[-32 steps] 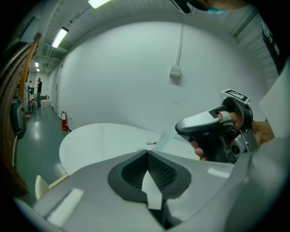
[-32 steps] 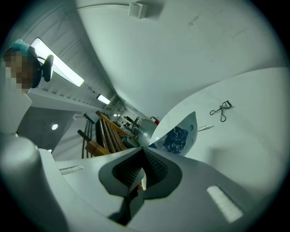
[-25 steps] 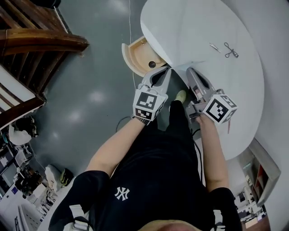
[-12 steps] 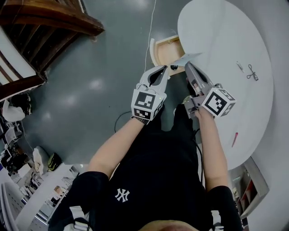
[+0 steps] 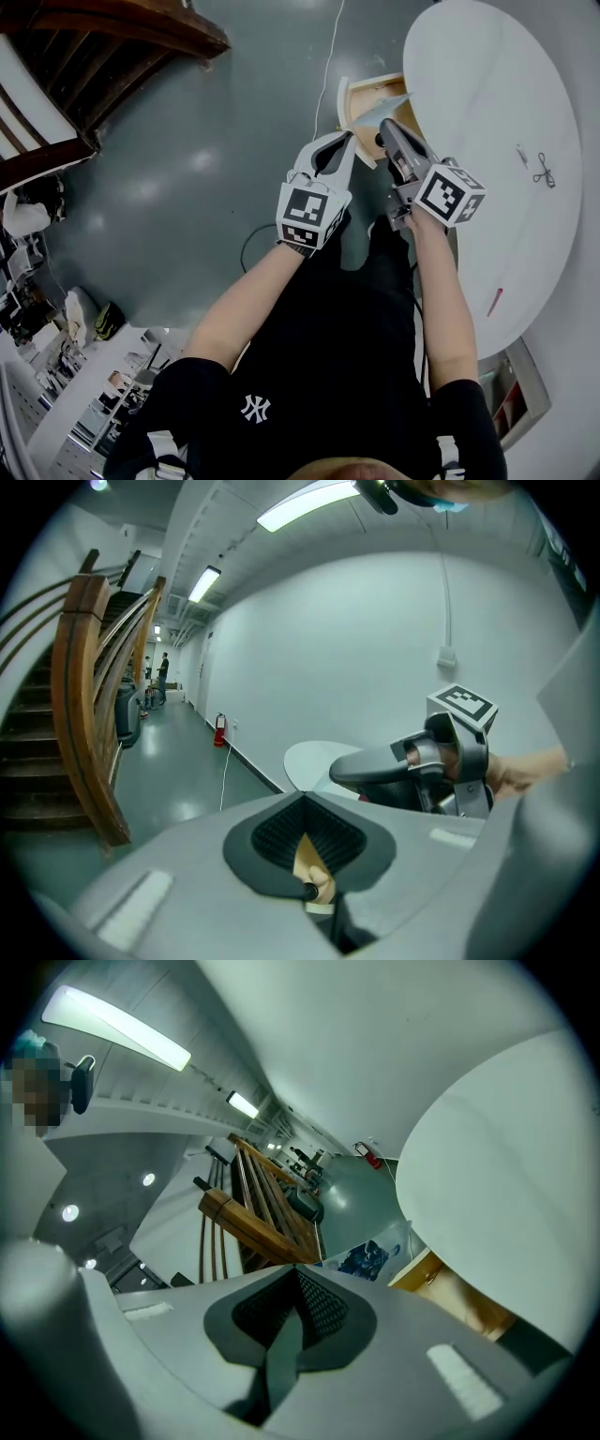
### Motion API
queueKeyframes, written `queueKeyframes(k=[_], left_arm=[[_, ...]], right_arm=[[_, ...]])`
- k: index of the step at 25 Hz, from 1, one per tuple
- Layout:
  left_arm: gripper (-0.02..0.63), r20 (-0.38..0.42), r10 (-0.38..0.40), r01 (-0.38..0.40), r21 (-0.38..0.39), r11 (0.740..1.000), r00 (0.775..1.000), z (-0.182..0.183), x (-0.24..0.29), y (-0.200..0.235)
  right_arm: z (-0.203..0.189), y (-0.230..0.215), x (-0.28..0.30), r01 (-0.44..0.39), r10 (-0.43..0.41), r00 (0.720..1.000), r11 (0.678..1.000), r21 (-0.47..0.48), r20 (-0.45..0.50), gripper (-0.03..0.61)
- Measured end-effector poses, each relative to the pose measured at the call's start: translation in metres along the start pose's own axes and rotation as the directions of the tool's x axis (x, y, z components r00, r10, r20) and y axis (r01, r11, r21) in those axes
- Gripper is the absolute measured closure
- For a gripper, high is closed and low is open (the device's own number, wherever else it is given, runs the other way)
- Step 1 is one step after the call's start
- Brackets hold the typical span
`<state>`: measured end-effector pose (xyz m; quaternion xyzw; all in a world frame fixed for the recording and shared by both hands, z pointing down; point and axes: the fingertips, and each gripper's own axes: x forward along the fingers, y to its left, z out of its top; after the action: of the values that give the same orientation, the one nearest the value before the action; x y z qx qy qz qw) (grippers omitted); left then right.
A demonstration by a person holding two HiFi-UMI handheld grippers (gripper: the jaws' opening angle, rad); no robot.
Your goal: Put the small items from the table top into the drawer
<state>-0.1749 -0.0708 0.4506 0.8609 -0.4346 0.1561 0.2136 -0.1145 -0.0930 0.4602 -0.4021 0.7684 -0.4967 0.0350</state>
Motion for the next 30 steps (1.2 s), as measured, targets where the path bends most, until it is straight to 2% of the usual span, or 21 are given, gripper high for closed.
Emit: queueKeyframes(k=[13,20,24,28,30], left_arm=[[0.614,-0.023,-0.014,0.013,-0.027,1.0,1.0,-0.026,0.021,0.014],[0.614,-0.024,-0.031,0.03,-0.031,0.999,0.999,-0.038,0.036,0.018],[0.614,-0.019,-0.028,0.028,-0.022,0.999,0.999,-0.042,0.043,0.024],[0.614,-0.021,-0.035,0.035,-0.021,0.999,0.999,-0.041,0.047,0.024],[0.614,-0.023,-0.042,0.042,-0.02,0.999,0.999,-0.04,0.048,0.022]], right_arm=[[-0.041,-0.07,0.039,0.112,-0.144,0.976,0.976,-0.186,-0.165,0.554],[-0.044,-0.096,0.053,0.16,-0.197,0.969,0.961,-0.227,-0.151,0.552],[-0.041,-0.112,0.061,0.213,-0.255,0.957,0.941,-0.263,-0.137,0.551],[-0.043,-0.12,0.061,0.248,-0.302,0.941,0.922,-0.297,-0.152,0.462],[-0.043,-0.12,0.058,0.259,-0.319,0.936,0.912,-0.317,-0.152,0.462]])
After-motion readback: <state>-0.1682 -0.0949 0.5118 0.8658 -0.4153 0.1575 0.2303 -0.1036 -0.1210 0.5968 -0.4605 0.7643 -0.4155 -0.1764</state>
